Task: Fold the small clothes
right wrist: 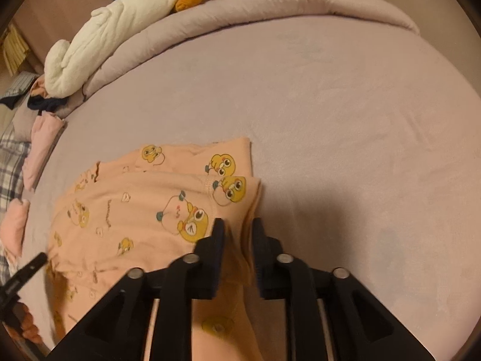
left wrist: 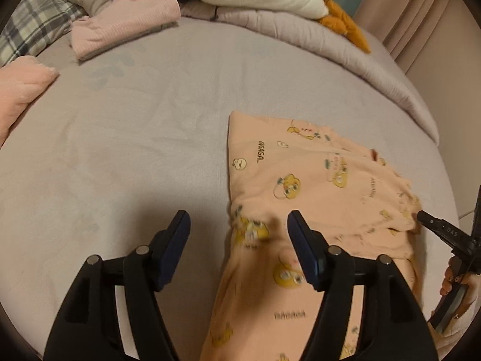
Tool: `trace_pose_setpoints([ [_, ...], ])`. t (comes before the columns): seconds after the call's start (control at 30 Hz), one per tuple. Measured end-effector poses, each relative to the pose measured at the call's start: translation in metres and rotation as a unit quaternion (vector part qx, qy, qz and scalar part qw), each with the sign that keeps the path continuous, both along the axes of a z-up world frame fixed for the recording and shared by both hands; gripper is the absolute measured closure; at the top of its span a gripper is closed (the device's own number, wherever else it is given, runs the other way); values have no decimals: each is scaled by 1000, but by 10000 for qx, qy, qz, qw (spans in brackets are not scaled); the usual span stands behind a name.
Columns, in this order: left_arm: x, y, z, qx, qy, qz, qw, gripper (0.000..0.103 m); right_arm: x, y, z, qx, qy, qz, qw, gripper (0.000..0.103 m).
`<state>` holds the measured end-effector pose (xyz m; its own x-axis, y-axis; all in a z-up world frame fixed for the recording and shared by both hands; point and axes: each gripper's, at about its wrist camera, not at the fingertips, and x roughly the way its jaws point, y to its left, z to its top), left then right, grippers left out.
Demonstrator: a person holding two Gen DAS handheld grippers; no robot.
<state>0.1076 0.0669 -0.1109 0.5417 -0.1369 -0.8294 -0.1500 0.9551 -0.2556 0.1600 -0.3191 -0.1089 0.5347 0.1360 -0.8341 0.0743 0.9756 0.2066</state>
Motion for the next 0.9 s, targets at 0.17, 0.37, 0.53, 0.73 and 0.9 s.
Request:
trace_pose_setpoints([
  [0.17, -36, -2, 8, -77, -11, -107, 9999, 32, -37, -3, 15, -11, -367, 125, 9992, 45],
  [0.37, -73, -6, 2, -102, 136, -159, 9997, 30, -91, -3, 15, 102, -559, 495, 9972, 35],
  [0.53, -95, -4, -17, -229, 428, -136, 9987, 30, -124, -13, 5, 57, -373, 674, 9970, 34],
  [0.73, -125, -3, -30, -418, 632, -32, 9971, 30, -152, -9, -8, 200, -5, 908, 9957, 34],
  [0.9, -145, -3, -35, -439, 651, -73, 9969, 30, -174, 0, -13, 219, 73, 999, 9947, 34],
])
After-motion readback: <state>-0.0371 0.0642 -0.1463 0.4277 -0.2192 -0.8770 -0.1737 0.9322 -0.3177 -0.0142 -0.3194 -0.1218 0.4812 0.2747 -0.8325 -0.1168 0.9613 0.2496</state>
